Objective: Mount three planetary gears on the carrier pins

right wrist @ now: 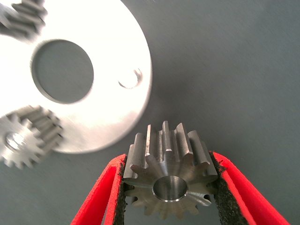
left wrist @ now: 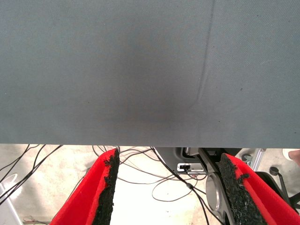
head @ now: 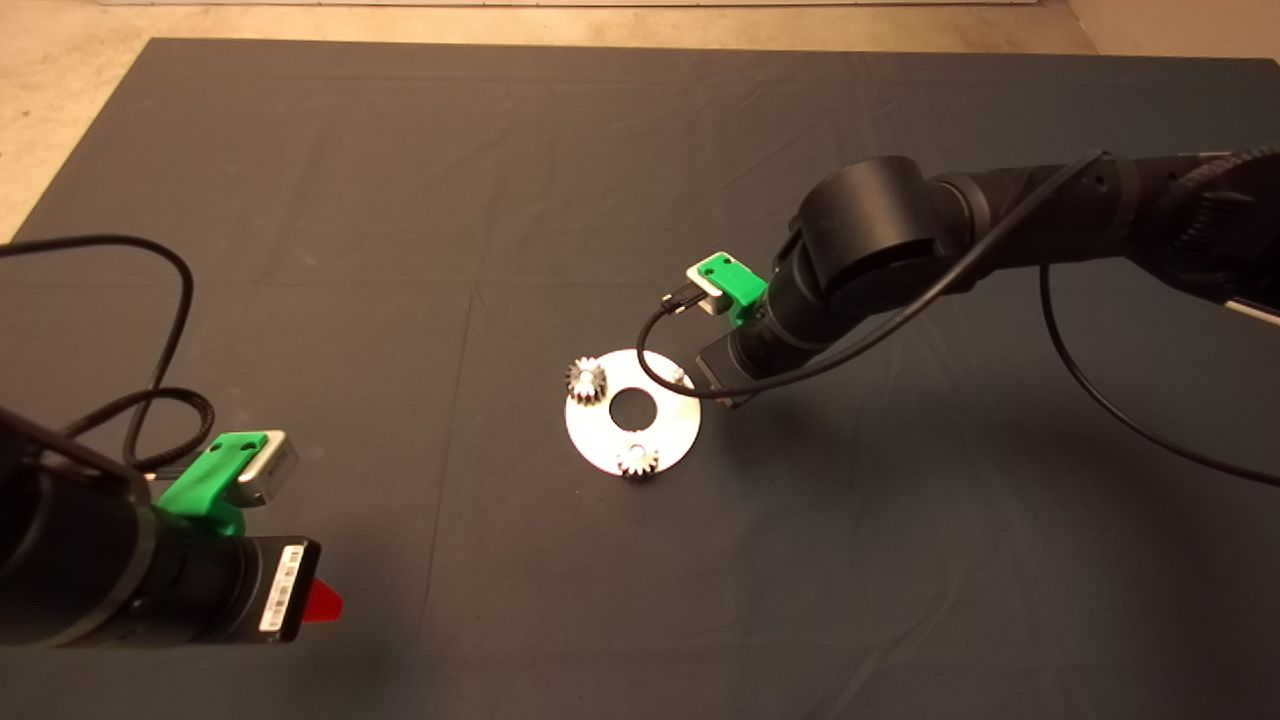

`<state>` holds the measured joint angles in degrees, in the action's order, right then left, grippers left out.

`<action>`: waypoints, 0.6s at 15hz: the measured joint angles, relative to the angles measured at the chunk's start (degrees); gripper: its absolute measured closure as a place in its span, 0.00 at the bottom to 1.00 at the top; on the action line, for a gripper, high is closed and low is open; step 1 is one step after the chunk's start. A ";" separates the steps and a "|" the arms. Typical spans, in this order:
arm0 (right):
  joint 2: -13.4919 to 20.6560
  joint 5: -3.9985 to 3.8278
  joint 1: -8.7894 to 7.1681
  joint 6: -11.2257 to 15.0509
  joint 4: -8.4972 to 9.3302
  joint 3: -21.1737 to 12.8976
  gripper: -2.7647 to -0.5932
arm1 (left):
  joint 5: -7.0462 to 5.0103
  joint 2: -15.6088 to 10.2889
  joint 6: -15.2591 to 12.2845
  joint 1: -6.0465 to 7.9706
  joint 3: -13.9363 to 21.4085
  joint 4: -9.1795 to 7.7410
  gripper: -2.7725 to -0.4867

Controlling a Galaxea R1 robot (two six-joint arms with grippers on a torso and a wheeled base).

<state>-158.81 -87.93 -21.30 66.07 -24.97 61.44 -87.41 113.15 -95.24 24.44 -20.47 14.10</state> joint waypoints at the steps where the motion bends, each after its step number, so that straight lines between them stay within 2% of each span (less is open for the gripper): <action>1: -1.07 0.04 0.00 0.00 0.13 1.07 0.77 | 0.00 -0.01 -0.02 0.00 0.00 -0.02 0.57; 4: -4.04 0.23 -0.04 0.00 0.53 4.78 0.77 | 0.00 -0.01 -0.02 0.00 0.00 -0.61 0.57; 9: -6.08 0.22 -0.28 -0.01 0.63 8.85 0.77 | 0.00 -0.04 -0.02 0.00 0.00 -0.88 0.57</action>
<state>-164.89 -87.71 -21.58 66.06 -24.33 70.29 -87.41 113.12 -95.26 24.44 -20.47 13.23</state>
